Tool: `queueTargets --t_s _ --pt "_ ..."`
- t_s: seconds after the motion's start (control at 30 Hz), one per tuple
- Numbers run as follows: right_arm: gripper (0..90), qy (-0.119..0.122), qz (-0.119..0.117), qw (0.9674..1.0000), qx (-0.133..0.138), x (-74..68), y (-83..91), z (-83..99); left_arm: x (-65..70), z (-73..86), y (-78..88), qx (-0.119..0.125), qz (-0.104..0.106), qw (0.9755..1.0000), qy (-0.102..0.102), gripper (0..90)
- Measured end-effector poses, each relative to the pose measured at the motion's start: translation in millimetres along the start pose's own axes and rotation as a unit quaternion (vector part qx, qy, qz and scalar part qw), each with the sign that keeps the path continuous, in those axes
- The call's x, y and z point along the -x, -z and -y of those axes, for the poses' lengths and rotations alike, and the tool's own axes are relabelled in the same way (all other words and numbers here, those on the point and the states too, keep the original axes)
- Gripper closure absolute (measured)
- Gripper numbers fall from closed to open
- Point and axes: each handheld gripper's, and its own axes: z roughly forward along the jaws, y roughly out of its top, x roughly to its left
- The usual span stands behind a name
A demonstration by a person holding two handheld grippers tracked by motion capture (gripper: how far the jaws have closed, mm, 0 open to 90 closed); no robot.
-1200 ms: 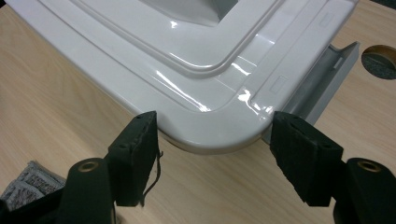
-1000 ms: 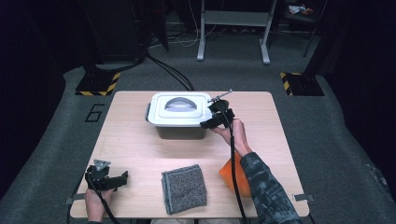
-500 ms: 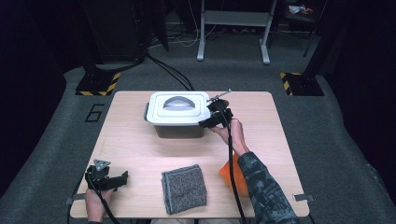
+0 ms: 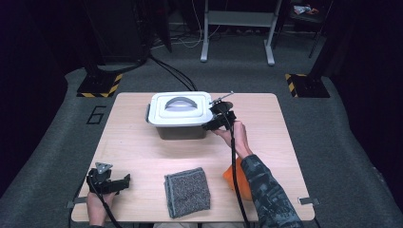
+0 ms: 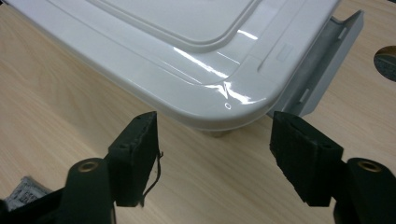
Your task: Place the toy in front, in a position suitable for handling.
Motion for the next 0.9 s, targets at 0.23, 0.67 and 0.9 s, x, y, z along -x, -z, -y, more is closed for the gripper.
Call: queueTargets --t_s 0.23,0.67,0.9 --pt "21.4 0.011 0.000 0.9996 0.025 3.6 30.3 11.9 0.0 0.0 0.0 0.000 0.000 1.0000 0.000 0.2" --pt "16.9 0.028 0.010 0.9984 0.047 12.4 81.3 61.6 0.0 0.0 0.0 0.000 0.000 1.0000 0.000 0.2" --pt "16.3 0.018 0.019 0.9988 0.041 15.6 91.6 92.9 0.0 0.0 0.0 0.000 0.000 1.0000 0.000 0.2"
